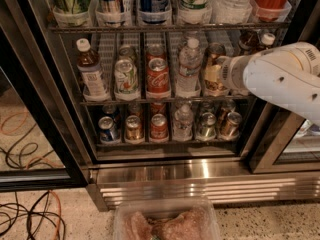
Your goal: Pick orange can from middle shelf of fridge
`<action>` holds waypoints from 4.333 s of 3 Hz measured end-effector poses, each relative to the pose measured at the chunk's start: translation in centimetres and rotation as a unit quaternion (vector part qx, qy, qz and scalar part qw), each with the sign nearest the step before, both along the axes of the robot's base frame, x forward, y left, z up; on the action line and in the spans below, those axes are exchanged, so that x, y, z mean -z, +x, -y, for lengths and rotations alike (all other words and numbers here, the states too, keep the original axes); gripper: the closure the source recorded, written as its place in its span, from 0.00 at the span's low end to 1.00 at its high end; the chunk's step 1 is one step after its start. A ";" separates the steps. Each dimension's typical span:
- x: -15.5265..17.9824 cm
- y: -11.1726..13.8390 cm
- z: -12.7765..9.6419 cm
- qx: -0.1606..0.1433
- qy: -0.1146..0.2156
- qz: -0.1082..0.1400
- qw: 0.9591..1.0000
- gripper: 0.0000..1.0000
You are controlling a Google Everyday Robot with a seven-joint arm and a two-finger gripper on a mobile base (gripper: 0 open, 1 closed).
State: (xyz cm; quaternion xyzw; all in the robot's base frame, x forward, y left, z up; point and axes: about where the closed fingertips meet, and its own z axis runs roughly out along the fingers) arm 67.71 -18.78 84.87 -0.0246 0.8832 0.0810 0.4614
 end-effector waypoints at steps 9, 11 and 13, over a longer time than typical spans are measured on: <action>-6.8 -4.1 0.2 -0.054 0.042 -0.059 0.996 1.00; -3.1 -9.7 -0.7 -0.089 0.076 -0.217 0.969 1.00; -0.1 -14.4 -3.1 -0.126 0.100 -0.299 0.941 1.00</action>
Offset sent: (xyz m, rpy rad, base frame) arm -0.0472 -0.0030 0.0512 0.2040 0.0886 0.0819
